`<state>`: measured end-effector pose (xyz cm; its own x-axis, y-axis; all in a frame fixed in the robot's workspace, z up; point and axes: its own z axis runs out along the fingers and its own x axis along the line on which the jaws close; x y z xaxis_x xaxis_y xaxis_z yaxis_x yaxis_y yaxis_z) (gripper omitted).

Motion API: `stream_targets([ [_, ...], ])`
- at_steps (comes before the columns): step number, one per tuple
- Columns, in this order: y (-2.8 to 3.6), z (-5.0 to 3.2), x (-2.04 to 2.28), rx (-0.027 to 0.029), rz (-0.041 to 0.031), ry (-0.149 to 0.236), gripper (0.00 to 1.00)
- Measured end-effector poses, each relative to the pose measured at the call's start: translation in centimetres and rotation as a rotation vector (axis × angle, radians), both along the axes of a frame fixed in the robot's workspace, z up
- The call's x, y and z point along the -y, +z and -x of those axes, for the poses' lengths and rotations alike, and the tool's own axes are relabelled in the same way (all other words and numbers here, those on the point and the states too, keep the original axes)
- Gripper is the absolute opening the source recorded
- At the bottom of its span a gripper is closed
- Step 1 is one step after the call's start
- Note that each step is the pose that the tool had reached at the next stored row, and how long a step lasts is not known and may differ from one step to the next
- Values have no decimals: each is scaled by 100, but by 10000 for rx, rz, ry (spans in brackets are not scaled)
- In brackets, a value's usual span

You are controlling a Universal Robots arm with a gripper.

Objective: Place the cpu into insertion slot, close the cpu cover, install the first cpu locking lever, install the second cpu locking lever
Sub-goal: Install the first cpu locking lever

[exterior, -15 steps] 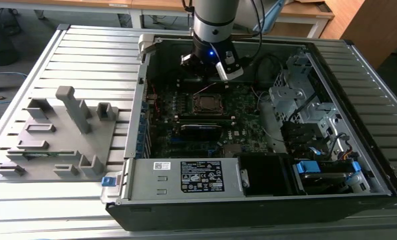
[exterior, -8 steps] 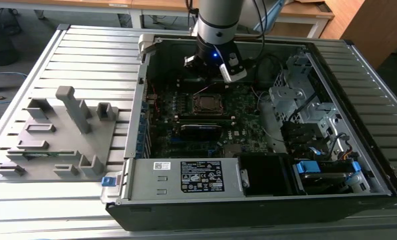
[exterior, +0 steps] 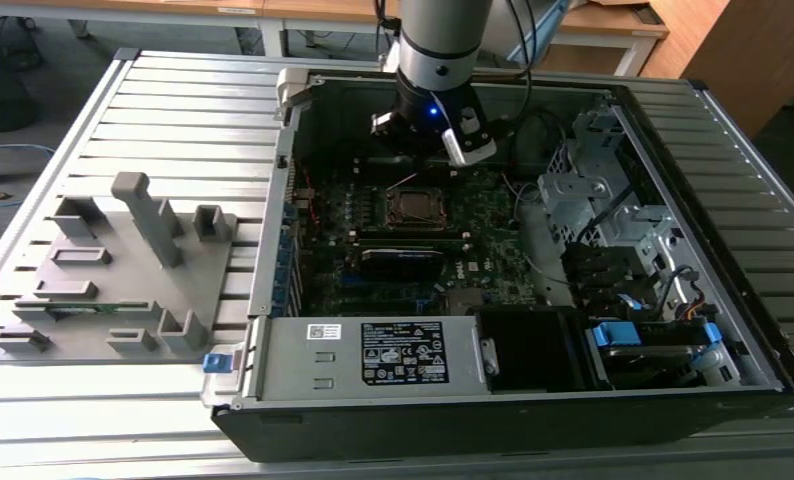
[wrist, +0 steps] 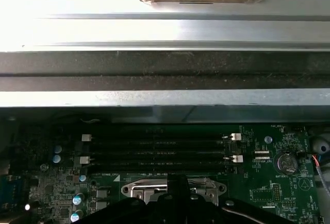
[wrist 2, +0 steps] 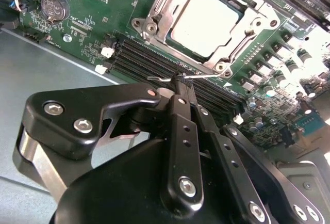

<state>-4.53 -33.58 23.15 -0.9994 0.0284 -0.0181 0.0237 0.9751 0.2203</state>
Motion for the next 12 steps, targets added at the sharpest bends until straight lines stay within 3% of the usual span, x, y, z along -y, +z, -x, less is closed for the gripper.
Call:
stream_targets([
  [3, -11, 0, 1, 0, -37, 0, 11],
  [6, -15, 0, 0, 1, -279, 0, 11],
  [12, -52, 0, 0, 9, -303, -1, 11],
])
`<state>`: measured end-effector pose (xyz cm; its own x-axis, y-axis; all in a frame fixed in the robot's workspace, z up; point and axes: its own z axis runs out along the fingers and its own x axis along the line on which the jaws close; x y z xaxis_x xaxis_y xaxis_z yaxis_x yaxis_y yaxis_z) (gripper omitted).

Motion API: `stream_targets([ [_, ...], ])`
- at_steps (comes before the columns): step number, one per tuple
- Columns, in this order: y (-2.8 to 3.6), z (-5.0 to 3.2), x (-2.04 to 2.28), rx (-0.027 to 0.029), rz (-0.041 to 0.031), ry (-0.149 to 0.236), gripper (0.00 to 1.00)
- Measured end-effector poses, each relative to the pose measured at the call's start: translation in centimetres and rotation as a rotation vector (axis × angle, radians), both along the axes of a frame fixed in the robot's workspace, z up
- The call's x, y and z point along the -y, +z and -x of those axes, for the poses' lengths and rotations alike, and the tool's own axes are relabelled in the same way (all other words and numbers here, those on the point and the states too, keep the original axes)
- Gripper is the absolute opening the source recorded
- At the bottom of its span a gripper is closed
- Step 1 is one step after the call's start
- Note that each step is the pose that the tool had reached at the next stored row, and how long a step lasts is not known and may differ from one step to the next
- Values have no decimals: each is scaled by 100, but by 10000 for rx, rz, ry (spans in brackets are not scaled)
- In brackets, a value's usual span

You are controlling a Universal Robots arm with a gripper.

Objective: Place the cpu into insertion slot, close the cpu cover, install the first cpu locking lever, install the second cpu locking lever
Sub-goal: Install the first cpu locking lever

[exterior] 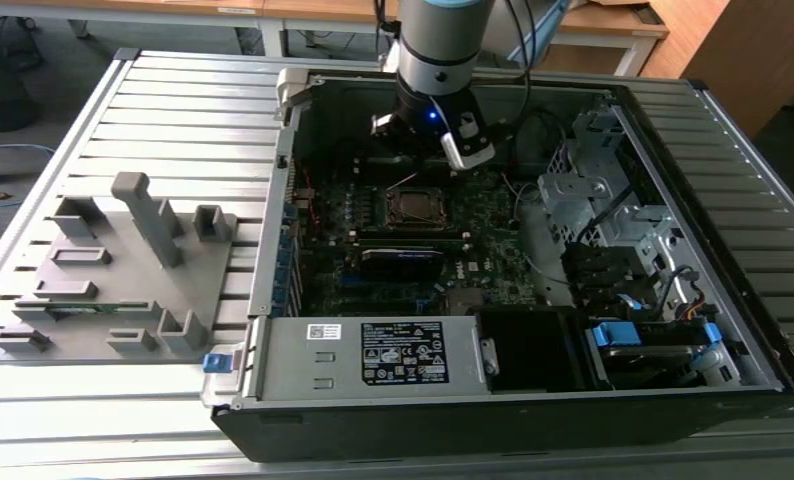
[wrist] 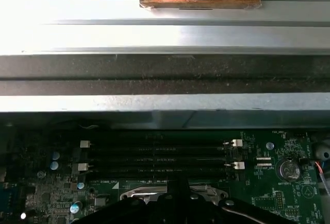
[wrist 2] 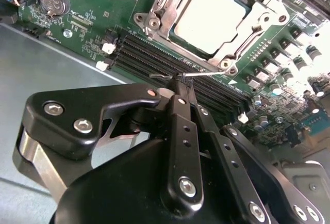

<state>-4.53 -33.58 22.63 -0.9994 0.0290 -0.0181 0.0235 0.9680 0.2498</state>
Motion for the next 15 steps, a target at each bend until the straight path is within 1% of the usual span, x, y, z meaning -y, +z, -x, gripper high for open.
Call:
stream_targets([
  [4, -38, 0, 0, 7, -18, 0, 11],
  [10, -55, -1, 0, 8, -19, -32, 11],
  [13, -72, -13, 0, 7, -18, -145, 11],
  [15, -85, -21, 0, 7, -18, -308, 11],
])
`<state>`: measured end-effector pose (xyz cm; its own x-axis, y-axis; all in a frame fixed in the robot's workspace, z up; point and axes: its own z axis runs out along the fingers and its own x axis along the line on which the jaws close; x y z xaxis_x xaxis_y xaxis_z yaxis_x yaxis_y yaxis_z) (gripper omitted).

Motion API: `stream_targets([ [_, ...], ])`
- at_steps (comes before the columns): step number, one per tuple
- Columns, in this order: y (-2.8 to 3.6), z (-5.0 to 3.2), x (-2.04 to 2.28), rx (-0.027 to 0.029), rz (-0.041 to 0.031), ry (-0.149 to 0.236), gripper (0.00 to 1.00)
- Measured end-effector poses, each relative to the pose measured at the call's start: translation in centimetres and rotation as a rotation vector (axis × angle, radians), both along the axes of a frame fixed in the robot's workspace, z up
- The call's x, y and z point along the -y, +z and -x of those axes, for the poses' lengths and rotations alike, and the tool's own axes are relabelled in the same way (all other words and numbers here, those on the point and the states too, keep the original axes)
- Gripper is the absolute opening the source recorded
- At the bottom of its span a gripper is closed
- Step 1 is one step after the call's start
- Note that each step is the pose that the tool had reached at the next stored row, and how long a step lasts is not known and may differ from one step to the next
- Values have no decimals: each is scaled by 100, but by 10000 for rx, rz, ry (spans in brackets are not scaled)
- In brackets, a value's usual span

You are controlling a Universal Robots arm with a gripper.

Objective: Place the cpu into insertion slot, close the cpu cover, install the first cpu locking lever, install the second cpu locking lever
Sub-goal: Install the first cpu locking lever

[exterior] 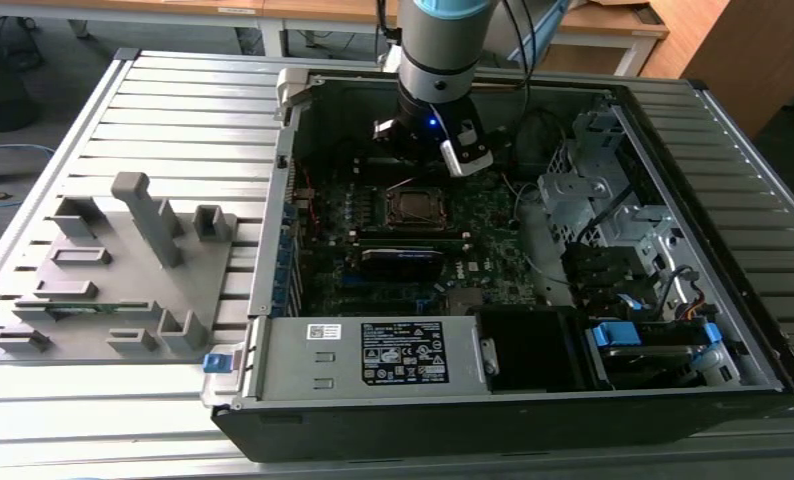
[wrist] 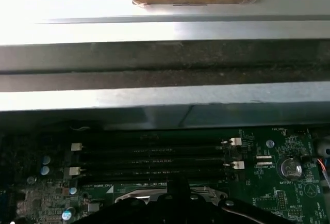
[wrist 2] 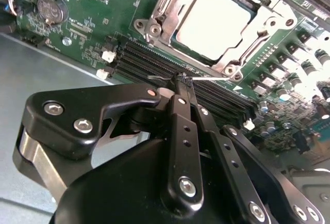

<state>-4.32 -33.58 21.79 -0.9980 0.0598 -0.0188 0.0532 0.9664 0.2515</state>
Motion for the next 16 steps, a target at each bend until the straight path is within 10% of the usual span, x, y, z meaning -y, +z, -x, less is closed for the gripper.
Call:
stream_targets([
  [16, -49, -5, -58, 1, 5, -1392, 11],
])
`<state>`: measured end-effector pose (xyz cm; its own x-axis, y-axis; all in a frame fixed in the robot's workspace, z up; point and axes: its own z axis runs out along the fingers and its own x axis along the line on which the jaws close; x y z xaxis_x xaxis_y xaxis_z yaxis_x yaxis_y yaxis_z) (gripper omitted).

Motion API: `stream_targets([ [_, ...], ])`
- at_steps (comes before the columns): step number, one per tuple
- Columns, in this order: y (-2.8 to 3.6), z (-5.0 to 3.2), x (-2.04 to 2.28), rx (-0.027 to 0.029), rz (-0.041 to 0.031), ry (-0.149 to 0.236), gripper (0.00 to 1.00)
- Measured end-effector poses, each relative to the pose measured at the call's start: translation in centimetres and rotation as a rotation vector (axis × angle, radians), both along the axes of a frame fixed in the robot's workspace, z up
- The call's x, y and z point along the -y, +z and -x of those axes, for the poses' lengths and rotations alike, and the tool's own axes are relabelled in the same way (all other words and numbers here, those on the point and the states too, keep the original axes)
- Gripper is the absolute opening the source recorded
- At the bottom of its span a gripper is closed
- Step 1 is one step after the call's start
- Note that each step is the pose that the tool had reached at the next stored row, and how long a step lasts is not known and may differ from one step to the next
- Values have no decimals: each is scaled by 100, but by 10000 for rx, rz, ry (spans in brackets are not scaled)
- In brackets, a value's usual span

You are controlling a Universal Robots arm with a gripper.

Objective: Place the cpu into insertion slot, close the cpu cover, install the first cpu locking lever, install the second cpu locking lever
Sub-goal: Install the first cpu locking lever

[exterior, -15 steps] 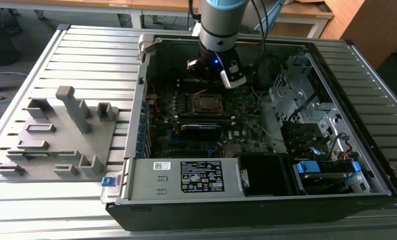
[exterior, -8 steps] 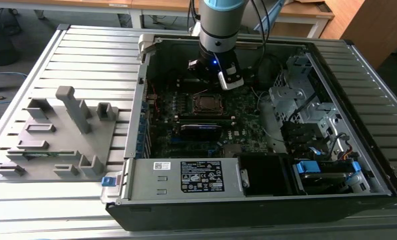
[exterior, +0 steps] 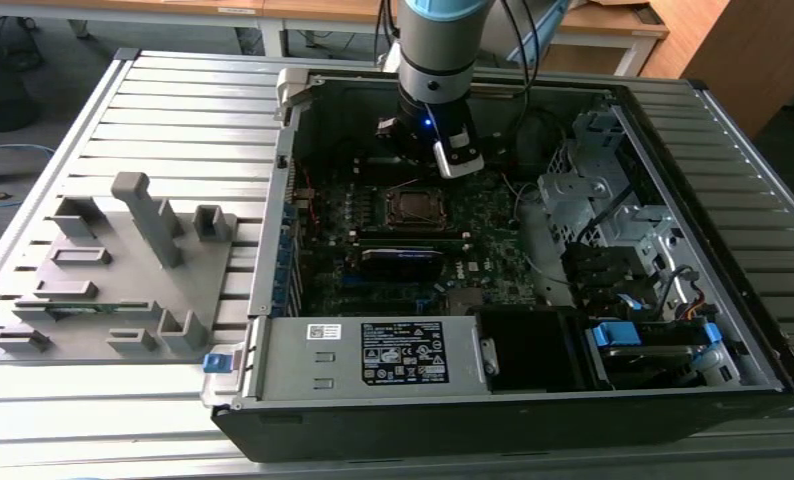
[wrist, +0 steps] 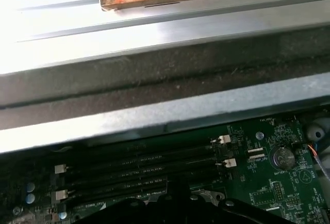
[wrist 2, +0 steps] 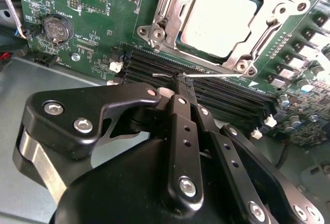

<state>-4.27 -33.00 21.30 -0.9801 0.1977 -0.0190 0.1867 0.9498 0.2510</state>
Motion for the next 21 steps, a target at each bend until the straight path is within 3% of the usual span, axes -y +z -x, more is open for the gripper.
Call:
stream_targets([
  [12, -45, 14, -12, 21, 20, -353, 11],
  [21, -48, 32, -28, 36, 19, -354, 11],
])
